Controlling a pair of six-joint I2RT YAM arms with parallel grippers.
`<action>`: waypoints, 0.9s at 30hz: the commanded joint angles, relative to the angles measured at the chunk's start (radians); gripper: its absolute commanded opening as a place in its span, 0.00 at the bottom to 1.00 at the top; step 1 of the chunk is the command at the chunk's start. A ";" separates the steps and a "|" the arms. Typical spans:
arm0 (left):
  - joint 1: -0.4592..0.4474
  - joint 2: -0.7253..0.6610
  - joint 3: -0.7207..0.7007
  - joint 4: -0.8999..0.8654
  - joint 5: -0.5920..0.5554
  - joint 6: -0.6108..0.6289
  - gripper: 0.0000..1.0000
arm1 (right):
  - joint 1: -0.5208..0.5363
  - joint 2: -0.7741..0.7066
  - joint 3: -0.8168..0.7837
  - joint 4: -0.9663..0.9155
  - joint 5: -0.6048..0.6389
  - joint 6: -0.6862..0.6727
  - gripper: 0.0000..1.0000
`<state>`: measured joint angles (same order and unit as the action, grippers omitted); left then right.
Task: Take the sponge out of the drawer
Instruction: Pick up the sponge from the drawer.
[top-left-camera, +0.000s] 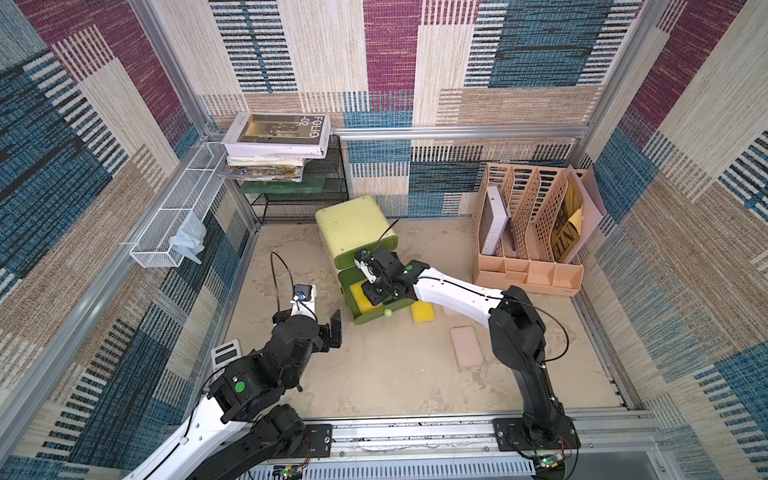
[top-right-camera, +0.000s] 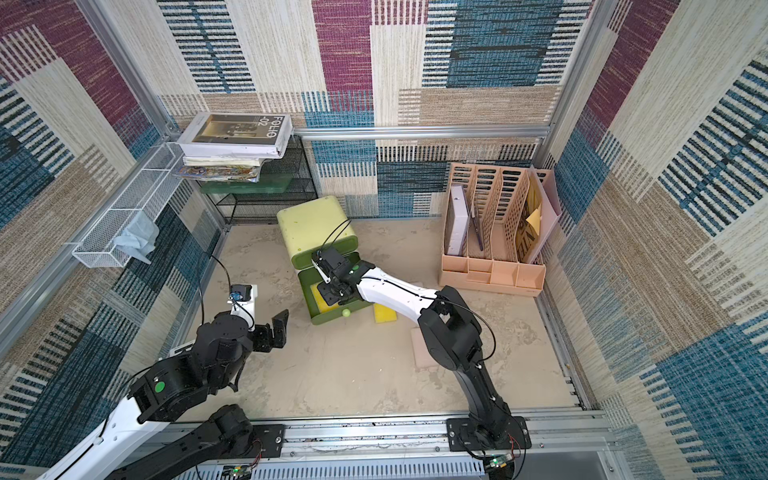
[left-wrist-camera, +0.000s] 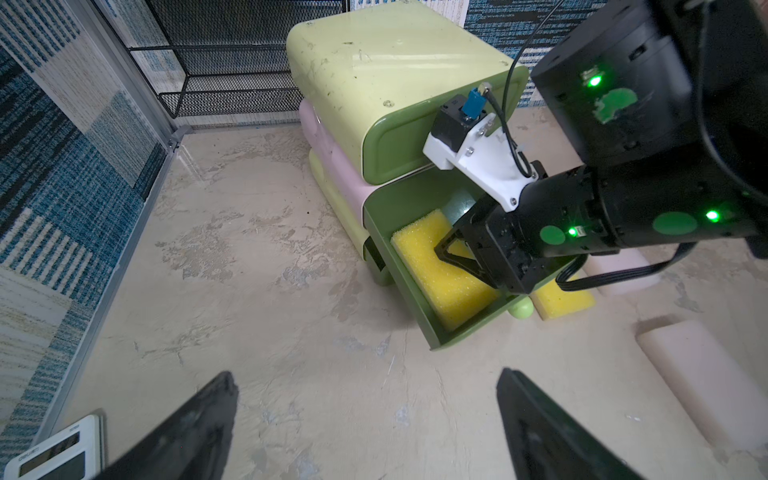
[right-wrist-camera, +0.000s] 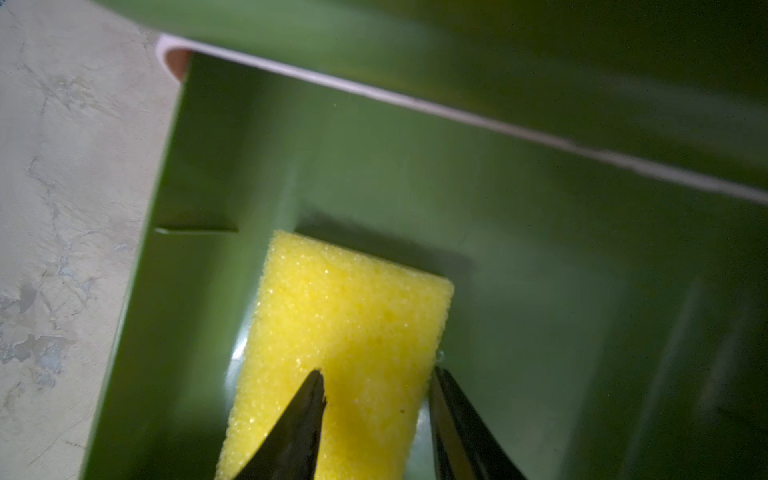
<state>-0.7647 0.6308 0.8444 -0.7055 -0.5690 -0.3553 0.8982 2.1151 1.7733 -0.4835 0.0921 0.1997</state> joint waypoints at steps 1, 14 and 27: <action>0.001 -0.002 0.002 0.006 0.000 0.003 1.00 | 0.001 0.016 0.014 -0.021 -0.021 -0.002 0.42; 0.001 -0.004 0.002 0.005 0.000 0.003 1.00 | 0.001 0.024 0.021 -0.004 -0.016 0.003 0.09; 0.001 -0.006 0.001 0.005 -0.002 0.003 1.00 | 0.008 -0.100 -0.083 0.122 0.021 -0.014 0.00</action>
<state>-0.7647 0.6262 0.8444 -0.7055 -0.5690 -0.3553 0.9024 2.0357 1.7020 -0.4068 0.0937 0.1997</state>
